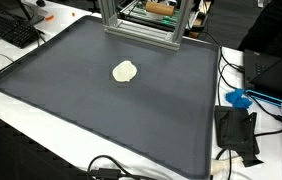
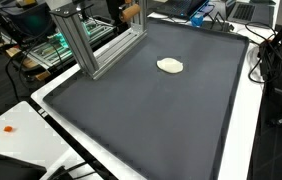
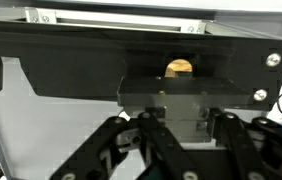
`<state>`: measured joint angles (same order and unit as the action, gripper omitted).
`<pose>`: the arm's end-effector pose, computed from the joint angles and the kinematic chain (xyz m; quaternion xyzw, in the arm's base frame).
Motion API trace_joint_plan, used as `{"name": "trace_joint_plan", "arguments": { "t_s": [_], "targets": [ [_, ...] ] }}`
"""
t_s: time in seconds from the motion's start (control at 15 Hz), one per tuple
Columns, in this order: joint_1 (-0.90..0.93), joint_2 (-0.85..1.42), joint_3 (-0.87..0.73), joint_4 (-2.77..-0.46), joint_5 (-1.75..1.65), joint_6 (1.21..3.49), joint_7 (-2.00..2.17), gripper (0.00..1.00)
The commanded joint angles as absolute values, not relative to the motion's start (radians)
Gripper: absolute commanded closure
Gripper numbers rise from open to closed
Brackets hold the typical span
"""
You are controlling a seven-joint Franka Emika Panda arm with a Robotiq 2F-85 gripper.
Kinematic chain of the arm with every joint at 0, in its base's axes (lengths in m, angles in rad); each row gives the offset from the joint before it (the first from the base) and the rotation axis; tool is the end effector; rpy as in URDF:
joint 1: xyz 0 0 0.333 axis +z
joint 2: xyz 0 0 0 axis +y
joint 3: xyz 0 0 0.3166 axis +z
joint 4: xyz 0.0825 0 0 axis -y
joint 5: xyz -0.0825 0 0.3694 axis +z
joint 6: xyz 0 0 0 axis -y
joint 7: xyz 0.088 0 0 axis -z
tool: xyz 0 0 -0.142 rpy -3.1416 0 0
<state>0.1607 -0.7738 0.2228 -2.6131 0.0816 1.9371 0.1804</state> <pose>0.2938 0.1274 0.4594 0.9965 0.0607 0.0517 0.0268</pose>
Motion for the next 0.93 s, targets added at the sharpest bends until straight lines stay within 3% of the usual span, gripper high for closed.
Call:
{"name": "trace_joint_plan", "arguments": {
  "t_s": [0.0,0.87],
  "targets": [
    [0.168,-0.824,0.227,-2.645,0.092,1.912,0.212,0.78],
    [0.176,-0.834,0.219,-2.679,0.121,1.890,0.226,0.78]
  ]
}}
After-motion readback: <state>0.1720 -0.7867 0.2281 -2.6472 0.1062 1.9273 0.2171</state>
